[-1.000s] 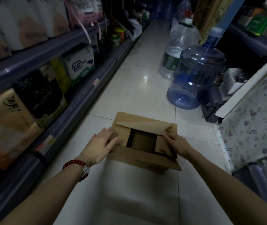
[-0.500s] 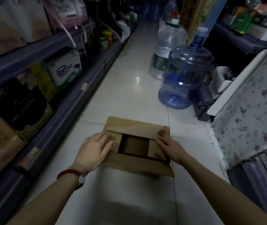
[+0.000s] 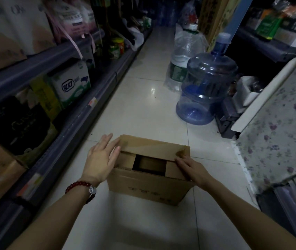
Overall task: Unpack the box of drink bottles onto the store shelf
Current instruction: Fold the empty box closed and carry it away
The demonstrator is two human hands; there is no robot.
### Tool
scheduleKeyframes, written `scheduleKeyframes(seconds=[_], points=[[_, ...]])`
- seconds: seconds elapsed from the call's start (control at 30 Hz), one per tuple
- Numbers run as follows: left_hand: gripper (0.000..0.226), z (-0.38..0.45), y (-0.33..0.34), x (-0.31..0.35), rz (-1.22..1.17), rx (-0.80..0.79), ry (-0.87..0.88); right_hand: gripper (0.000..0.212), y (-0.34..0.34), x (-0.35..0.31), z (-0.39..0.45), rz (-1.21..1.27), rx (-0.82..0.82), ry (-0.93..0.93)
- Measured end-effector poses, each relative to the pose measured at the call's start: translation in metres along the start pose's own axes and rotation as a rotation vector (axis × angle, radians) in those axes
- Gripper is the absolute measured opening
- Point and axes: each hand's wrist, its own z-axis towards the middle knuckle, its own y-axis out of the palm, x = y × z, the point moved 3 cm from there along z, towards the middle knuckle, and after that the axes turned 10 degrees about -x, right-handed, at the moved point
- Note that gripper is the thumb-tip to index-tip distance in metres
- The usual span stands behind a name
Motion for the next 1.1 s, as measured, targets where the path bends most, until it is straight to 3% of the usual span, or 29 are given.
scheduleKeyframes(seconds=[0.17, 0.3, 0.43, 0.57, 0.83, 1.1], points=[[0.062, 0.034, 0.000, 0.005, 0.185, 0.003, -0.106, 0.064, -0.020, -0.003, 0.007, 0.096, 0.044, 0.088], [0.065, 0.046, 0.015, 0.007, 0.158, -0.026, -0.173, 0.063, -0.024, -0.006, 0.016, 0.028, 0.131, 0.051], [0.059, 0.046, 0.046, 0.002, 0.123, -0.151, -0.157, 0.078, -0.009, 0.002, 0.026, -0.192, 0.188, 0.019], [0.060, 0.043, 0.068, -0.004, 0.037, -0.285, -0.193, 0.073, 0.014, 0.012, 0.031, -0.351, 0.256, 0.011], [0.060, 0.040, 0.073, -0.008, -0.228, -0.321, -0.247, 0.073, 0.031, 0.022, 0.030, -0.136, 0.390, 0.017], [0.063, 0.013, 0.062, -0.013, -0.476, -0.399, -0.233, 0.074, 0.026, 0.020, 0.024, 0.140, 0.248, 0.138]])
